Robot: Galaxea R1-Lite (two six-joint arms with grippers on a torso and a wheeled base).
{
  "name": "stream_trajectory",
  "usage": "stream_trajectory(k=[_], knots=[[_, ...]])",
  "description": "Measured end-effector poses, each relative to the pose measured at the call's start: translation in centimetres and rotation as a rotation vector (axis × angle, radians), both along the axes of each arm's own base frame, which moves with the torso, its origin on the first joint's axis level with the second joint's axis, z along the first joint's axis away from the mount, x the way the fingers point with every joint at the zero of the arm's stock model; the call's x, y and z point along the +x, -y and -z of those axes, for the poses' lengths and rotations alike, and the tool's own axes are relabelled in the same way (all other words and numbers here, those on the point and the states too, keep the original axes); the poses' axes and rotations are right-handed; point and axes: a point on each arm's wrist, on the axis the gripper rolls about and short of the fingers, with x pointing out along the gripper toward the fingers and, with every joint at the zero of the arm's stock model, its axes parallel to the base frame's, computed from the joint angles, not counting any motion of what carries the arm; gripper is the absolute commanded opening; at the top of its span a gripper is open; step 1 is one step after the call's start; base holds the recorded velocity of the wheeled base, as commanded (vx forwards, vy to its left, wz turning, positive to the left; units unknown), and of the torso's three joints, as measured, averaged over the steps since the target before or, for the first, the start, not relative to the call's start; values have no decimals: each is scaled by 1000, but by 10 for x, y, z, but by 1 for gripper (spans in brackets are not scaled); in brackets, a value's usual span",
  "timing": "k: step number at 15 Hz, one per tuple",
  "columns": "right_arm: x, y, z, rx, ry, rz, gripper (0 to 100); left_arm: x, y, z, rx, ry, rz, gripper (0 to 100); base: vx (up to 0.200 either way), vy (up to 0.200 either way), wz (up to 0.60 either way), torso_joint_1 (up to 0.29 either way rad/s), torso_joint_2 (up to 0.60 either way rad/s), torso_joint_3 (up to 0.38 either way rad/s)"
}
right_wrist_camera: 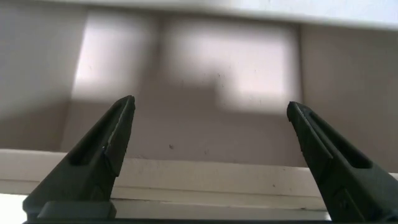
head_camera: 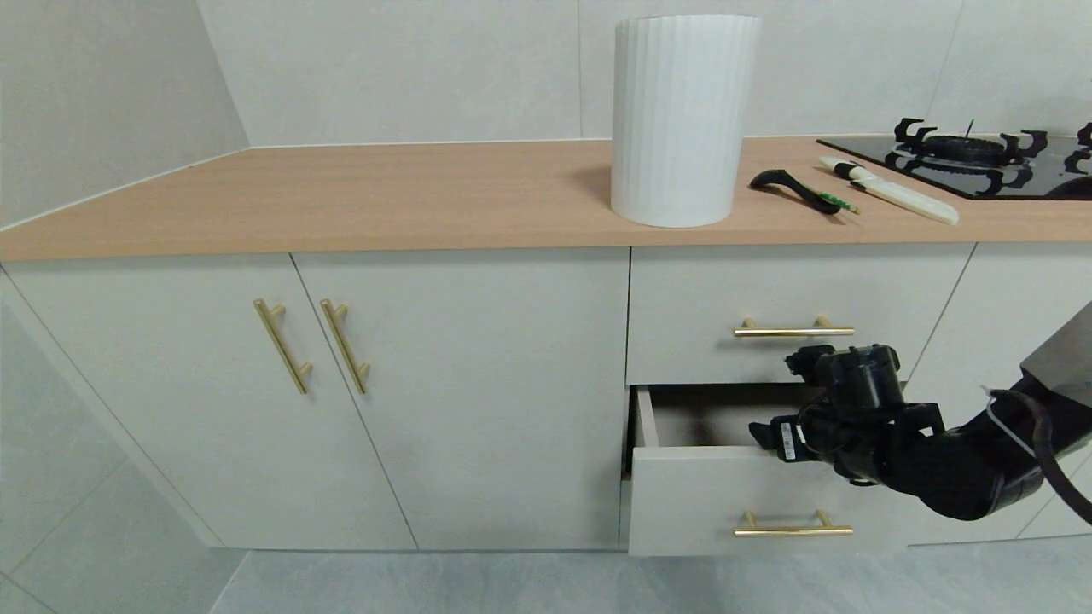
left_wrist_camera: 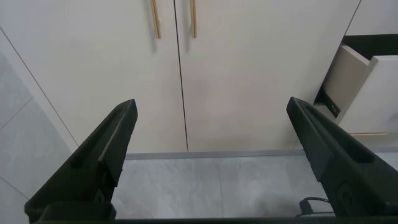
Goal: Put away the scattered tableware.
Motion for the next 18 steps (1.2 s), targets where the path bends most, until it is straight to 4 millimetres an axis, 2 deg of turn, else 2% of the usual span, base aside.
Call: stream_trajectory(k=[12,18], knots=[[-37,4,-26,-54,-261,-68,100,0,0,0,0,0,0,100,0,0,0,0,0,0],[-60,8,-25,-181,-476,-151,100,0,0,0,0,0,0,100,0,0,0,0,0,0]])
